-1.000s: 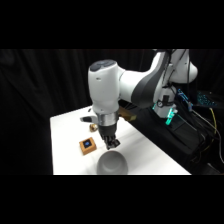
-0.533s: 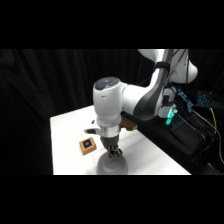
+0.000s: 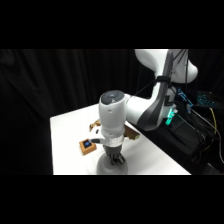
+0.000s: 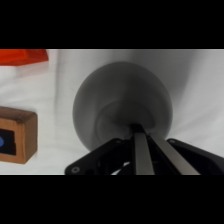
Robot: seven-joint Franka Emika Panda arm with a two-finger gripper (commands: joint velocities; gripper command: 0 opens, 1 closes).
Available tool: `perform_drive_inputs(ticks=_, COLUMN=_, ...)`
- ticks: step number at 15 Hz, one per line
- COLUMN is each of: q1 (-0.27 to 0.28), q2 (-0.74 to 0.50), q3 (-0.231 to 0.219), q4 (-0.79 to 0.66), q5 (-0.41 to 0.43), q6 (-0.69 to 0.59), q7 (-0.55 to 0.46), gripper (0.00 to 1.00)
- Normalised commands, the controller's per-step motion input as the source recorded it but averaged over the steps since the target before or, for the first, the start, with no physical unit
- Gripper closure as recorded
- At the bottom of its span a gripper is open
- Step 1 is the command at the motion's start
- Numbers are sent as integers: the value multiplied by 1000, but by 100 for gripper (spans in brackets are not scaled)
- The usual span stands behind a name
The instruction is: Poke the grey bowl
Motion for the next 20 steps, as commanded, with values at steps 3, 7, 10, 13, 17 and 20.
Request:
perform_drive_inputs(ticks=3, q1=140, q2=-49, q3=-151, q4=0, q5=-112, q6=5, q7=145, gripper=100)
perform_drive_inputs(ticks=7, q1=80, q2=-283, q3=-75, q4=15, q5=-46, q6=-339, q7=110, gripper=100)
perform_drive_inputs(ticks=10, q1=27, q2=-325, q3=-21, q4=97, q5=-13, q6=-472, q7=88, gripper=100)
perform_drive_inputs(ticks=13, q1=-25, q2=-206, q3=-4, q4=199, q5=-4, q6=-518, q7=75, gripper=71)
perform_drive_inputs(ticks=17, q1=-48, q2=-136, q3=3, q4=220, q5=-27, q6=-420, q7=83, gripper=30)
perform_drive_inputs(ticks=20, q1=-63, q2=-118, q3=40, q4=246, q5=50, q6=-423, q7=44, gripper=0)
